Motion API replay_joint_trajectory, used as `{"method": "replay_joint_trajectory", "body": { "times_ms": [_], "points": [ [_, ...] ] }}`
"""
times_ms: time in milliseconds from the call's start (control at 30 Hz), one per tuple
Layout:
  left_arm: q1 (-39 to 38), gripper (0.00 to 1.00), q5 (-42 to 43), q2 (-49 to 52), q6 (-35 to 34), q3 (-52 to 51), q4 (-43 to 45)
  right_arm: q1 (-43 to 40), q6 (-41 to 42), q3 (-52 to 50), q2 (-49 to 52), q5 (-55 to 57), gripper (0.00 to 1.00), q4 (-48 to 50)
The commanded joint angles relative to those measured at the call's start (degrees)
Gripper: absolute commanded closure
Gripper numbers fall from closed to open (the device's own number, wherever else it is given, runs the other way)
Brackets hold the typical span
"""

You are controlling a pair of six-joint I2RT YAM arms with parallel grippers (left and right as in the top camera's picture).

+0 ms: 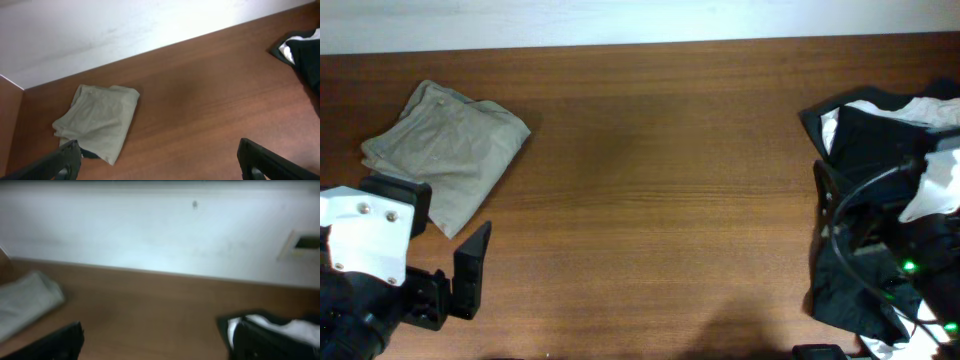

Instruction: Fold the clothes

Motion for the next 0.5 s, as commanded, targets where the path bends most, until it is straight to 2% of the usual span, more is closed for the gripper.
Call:
{"method": "replay_joint_trajectory", "body": {
  "times_ms": [0, 100, 167, 233, 300, 467],
  "points": [
    [-0.28, 0.01, 0.61, 0.2, 0.68, -0.07, -0.07, -2.99, -3.72, -21.31, -11.23, -2.71, 0.01, 7.63],
    [-0.28, 0.01, 0.61, 0.2, 0.68, -0.07, -0.07, -3.82, -3.48, -44.13, -26.69, -4.2, 0.01, 17.16],
    [-0.28, 0.01, 0.61, 0.2, 0.68, -0.07, -0.07, -3.82, -3.45, -55.17, -36.33, -4.7, 0.01, 20.59],
    [-0.28, 0.01, 0.61, 0.2, 0.68, -0.07, -0.07, -3.82, -2.99, -60.89, -42.12, -4.7, 0.01, 20.92],
    [-0.28, 0.01, 0.61, 0.2, 0.68, -0.07, -0.07, -3.82, -3.02, -65.13, -44.7, -4.7, 0.01, 22.95],
    [-0.28, 0.01, 0.61, 0.2, 0.7, -0.07, -0.07, -3.72, -3.06, -77.44, -45.53, -6.25, 0.01, 39.01]
  ]
}}
